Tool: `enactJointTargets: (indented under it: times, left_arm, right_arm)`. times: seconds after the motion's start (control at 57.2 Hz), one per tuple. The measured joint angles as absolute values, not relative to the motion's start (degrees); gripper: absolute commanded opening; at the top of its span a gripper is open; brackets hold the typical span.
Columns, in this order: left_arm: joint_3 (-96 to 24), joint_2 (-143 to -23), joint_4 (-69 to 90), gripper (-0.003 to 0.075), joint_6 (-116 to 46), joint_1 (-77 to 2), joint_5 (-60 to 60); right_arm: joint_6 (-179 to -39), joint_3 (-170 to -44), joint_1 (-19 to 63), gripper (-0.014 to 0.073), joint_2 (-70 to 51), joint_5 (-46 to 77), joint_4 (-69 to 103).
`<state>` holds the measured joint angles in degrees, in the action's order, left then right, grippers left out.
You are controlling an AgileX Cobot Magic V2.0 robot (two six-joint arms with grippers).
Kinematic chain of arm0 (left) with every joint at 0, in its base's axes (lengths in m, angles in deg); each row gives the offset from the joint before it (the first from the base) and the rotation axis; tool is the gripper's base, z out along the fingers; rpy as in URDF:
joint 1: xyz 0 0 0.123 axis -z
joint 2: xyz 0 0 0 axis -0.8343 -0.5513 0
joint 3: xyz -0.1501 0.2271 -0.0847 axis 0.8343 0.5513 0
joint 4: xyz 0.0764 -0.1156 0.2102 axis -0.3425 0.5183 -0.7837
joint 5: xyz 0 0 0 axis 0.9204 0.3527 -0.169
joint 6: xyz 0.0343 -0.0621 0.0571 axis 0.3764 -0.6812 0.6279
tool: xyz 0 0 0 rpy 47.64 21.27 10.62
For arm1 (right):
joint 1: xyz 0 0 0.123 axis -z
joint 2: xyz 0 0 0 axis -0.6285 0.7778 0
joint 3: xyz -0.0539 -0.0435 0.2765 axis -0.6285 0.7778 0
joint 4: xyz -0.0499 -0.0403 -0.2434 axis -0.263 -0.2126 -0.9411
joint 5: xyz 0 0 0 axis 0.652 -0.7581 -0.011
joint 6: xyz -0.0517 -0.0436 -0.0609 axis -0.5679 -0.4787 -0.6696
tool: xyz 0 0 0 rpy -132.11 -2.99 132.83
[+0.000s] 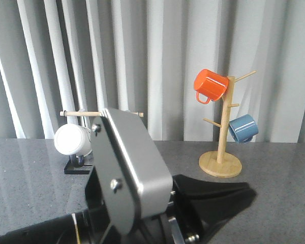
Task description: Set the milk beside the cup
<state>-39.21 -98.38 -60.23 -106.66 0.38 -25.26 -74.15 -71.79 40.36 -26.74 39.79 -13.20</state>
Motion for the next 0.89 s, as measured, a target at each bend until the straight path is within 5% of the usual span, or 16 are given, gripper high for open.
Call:
enactJointTargets:
  times: [0.175, 0.49, 0.664, 0.892]
  left_arm:
    - [-39.2, -95.9, -52.7, -0.0007, -102.3, -1.0, -12.7]
    - [-39.2, -81.4, -21.6, -0.0007, -65.8, -15.0, -4.4]
    - [-36.2, -75.4, -20.7, -0.0007, -67.7, -25.3, -2.4]
    - [-15.4, -65.4, -18.3, -0.0007, -72.3, -36.6, -14.0]
  right_arm:
    - [-74.2, -71.8, 40.4, -0.0009, -26.7, 39.8, -13.2]
    - [-74.2, -71.8, 40.4, -0.0009, -26.7, 39.8, -13.2]
    - [-74.2, -71.8, 40.4, -0.0009, -26.7, 39.8, -13.2]
    - [-74.2, -71.8, 40.4, -0.0009, -26.7, 39.8, -13.2]
